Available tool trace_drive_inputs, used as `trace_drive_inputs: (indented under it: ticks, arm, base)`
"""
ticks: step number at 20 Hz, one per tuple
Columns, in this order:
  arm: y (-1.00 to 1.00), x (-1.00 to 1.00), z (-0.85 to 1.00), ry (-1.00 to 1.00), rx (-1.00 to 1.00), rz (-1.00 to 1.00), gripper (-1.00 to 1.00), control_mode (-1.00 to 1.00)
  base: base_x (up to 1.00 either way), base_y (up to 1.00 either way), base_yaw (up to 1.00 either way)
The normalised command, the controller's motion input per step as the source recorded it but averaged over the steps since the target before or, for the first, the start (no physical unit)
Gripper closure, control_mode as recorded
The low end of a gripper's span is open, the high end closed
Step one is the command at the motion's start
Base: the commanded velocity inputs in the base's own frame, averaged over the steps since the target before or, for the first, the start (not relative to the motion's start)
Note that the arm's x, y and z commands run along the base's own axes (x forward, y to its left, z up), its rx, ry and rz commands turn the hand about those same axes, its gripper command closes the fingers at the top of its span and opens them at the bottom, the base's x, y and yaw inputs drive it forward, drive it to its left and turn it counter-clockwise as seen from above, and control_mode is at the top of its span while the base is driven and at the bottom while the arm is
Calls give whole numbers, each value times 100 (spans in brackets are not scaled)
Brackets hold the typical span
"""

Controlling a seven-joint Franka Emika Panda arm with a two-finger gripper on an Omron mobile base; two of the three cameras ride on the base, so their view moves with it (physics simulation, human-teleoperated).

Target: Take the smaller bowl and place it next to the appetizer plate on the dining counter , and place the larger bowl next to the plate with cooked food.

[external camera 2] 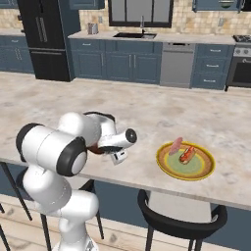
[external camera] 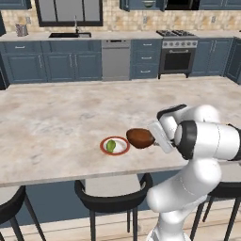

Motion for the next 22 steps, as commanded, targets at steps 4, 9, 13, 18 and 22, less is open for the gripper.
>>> trace_drive_inputs:
  ticks: [4,9,13,18,22]
  arm:
    - [-6,33,-20,0,0,0,100,-100]
    - [3,4,-56,0,-2,0,100,-100]
    - [1,21,-28,2,-1,0,-100,-100]
    - [0,-4,26,-8,5,0,-100,-100]
    - [-1,-21,53,-20,12,0,-100,-100]
  base:
    - [0,0,0]
    - [0,0,0]
    - [0,0,0]
    - [0,0,0]
    - [0,0,0]
